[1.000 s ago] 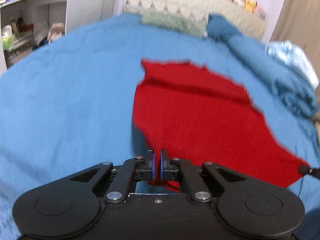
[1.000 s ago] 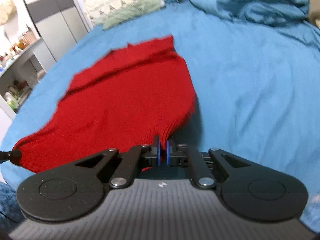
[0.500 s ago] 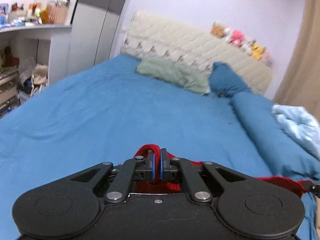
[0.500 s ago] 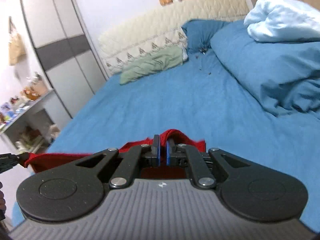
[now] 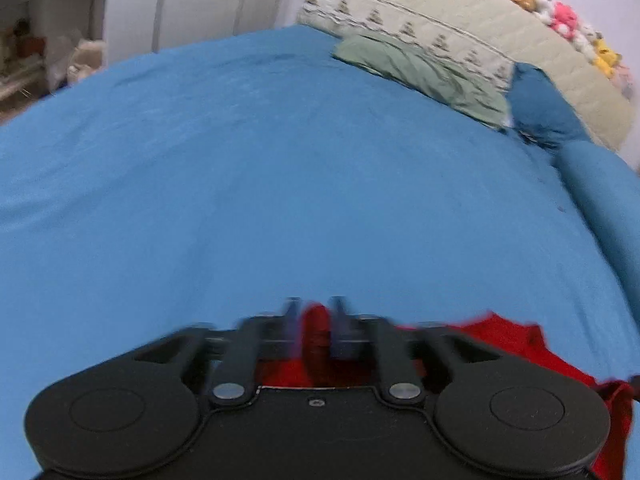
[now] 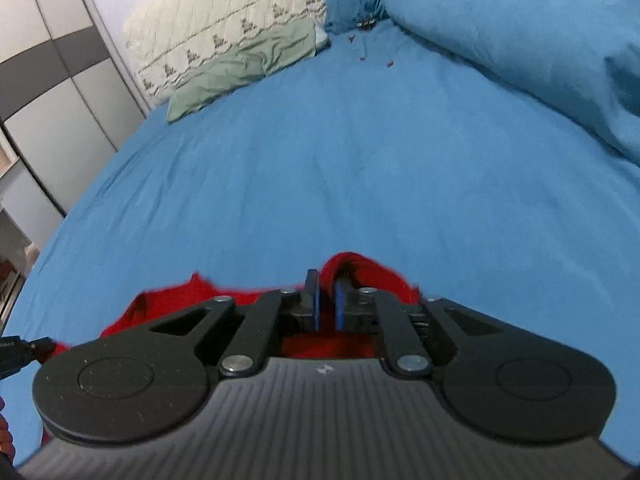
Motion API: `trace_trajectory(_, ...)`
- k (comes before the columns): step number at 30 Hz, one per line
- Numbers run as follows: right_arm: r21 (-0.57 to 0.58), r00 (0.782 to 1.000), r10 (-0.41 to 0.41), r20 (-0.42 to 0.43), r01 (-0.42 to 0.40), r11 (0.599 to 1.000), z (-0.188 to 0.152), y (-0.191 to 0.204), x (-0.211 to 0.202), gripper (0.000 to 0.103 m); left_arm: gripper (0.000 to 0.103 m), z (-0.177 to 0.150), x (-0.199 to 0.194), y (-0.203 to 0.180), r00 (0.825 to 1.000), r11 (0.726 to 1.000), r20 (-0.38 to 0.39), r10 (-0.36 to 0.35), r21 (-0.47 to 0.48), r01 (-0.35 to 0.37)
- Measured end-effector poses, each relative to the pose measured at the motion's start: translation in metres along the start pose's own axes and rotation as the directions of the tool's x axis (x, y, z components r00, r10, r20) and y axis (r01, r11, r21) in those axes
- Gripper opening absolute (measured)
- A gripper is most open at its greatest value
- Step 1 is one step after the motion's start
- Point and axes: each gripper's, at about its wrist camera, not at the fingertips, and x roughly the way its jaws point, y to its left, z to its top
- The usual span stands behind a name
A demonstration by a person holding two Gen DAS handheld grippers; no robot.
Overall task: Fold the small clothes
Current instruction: 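Fold the hem toward the collar and open both grippers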
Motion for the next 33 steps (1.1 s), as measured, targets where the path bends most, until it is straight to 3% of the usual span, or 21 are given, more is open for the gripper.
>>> trace_trajectory(1, 0.009, 1.0, 0.001, 0.011, -0.001, 1.0, -0.001, -0.002, -0.003, 0.065, 0.07, 0.0, -0.008, 0.003, 0.999, 1.0, 0.04, 0.029, 0.009, -0.03)
trace_trajectory(3, -0.015, 0.997, 0.019, 0.076, -0.018, 1.0, -0.004, 0.001, -0.017, 0.099, 0.073, -0.005, -0.031, 0.004, 0.991, 0.997, 0.13, 0.017, 0.071, -0.026)
trace_trajectory(5, -0.079, 0.991, 0.07, 0.114, -0.062, 0.995, -0.019, 0.007, -0.035, 0.101, 0.079, -0.022, -0.05, -0.008, 0.991, 0.978, 0.129, -0.039, 0.207, 0.012)
trace_trajectory(7, -0.118, 0.99, 0.132, 0.057, -0.124, 0.985, -0.034, 0.012, -0.041, 0.101, 0.098, -0.047, -0.055, -0.017, 0.993, 0.954, 0.067, -0.094, 0.292, 0.07)
trace_trajectory(9, -0.146, 0.988, 0.154, -0.013, -0.154, 0.977, -0.055, 0.017, -0.041, 0.101, 0.1, -0.074, -0.05, -0.017, 0.99, 0.938, -0.013, -0.141, 0.319, 0.138)
trace_trajectory(12, -0.186, 0.991, 0.095, -0.095, -0.112, 0.976, -0.079, 0.016, -0.03, 0.101, 0.099, -0.104, -0.03, -0.011, 0.991, 0.933, -0.108, -0.083, 0.342, 0.115)
trace_trajectory(14, -0.168, 0.991, -0.022, -0.132, 0.0, 0.986, -0.089, 0.007, -0.022, 0.098, 0.099, -0.115, -0.032, -0.011, 0.994, 0.906, -0.072, -0.082, 0.41, 0.105)
trace_trajectory(15, -0.138, 0.992, -0.009, -0.125, -0.009, 0.99, -0.089, 0.004, -0.023, 0.097, 0.099, -0.114, -0.033, -0.011, 0.994, 0.904, -0.082, -0.075, 0.416, 0.103)
trace_trajectory(19, -0.032, 0.992, -0.031, -0.126, 0.027, 0.999, -0.077, 0.001, -0.03, 0.097, 0.099, -0.095, -0.045, -0.004, 0.993, 0.945, -0.109, -0.04, 0.32, 0.073)
trace_trajectory(23, -0.02, 0.998, 0.026, -0.056, -0.027, 0.999, -0.06, -0.004, -0.067, 0.098, 0.099, -0.084, -0.086, -0.004, 0.999, 0.929, -0.017, 0.03, 0.37, -0.022)
trace_trajectory(27, -0.09, 1.0, -0.003, 0.003, 0.003, 0.996, -0.048, -0.019, -0.118, 0.1, 0.102, -0.084, -0.129, -0.016, 0.999, 0.914, -0.004, -0.049, 0.403, 0.046)
trace_trajectory(31, -0.179, 1.0, -0.024, 0.002, 0.024, 0.984, -0.053, -0.034, -0.149, 0.1, 0.103, -0.093, -0.145, -0.056, 0.991, 0.9, 0.008, -0.132, 0.42, 0.116)
trace_trajectory(33, -0.212, 0.999, -0.033, -0.001, 0.032, 0.977, -0.059, -0.039, -0.152, 0.1, 0.103, -0.1, -0.143, -0.077, 0.988, 0.894, -0.024, -0.154, 0.423, 0.149)
